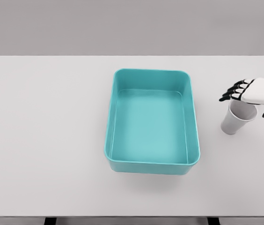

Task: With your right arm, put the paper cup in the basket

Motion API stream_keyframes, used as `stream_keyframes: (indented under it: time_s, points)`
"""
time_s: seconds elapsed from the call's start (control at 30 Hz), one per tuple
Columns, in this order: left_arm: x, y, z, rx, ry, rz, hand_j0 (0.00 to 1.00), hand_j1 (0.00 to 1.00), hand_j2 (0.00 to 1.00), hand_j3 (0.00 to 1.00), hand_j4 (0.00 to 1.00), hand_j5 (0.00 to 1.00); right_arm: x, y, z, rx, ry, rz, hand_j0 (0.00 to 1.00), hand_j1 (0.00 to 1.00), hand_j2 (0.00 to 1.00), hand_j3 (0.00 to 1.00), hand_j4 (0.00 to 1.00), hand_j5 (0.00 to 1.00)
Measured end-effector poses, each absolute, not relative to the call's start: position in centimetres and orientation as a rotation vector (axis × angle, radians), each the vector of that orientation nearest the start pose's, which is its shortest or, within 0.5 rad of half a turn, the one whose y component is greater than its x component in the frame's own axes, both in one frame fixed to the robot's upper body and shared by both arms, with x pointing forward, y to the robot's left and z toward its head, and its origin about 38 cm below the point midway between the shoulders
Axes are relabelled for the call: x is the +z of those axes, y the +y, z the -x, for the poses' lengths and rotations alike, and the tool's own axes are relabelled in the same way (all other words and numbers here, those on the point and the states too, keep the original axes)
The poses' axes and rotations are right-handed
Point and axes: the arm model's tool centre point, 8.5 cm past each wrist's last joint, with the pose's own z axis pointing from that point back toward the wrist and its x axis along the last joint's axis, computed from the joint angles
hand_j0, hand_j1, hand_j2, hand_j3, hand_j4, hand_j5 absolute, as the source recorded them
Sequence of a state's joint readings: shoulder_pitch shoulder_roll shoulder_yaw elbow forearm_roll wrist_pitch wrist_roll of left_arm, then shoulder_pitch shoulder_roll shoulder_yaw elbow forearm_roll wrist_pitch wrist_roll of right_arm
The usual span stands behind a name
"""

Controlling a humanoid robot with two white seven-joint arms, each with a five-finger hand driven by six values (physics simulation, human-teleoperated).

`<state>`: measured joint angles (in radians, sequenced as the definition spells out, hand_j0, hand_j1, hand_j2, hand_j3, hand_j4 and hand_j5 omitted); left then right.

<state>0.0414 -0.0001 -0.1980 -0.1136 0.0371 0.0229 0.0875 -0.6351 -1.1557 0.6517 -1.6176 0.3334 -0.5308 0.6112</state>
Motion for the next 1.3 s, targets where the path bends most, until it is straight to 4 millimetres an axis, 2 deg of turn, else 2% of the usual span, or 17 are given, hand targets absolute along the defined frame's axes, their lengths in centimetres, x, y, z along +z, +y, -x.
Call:
stream_keyframes:
  time_s: [0.27, 1.3]
  points:
    - [-26.3, 27.2, -1.1, -0.161, -0.049, -0.159, 1.0, 1.0, 1.0, 1.0, 1.0, 1.0, 24.6, -37.4, -39.2, 2.24, -1.038, 0.499, 1.0, 1.0, 1.0, 1.0, 1.0, 1.0]
    - [-26.3, 27.2, -1.1, -0.161, -0.049, -0.159, 1.0, 1.0, 1.0, 1.0, 1.0, 1.0, 23.7, -36.9, -39.3, 2.277, -1.018, 0.49, 1.0, 1.0, 1.0, 1.0, 1.0, 1.0]
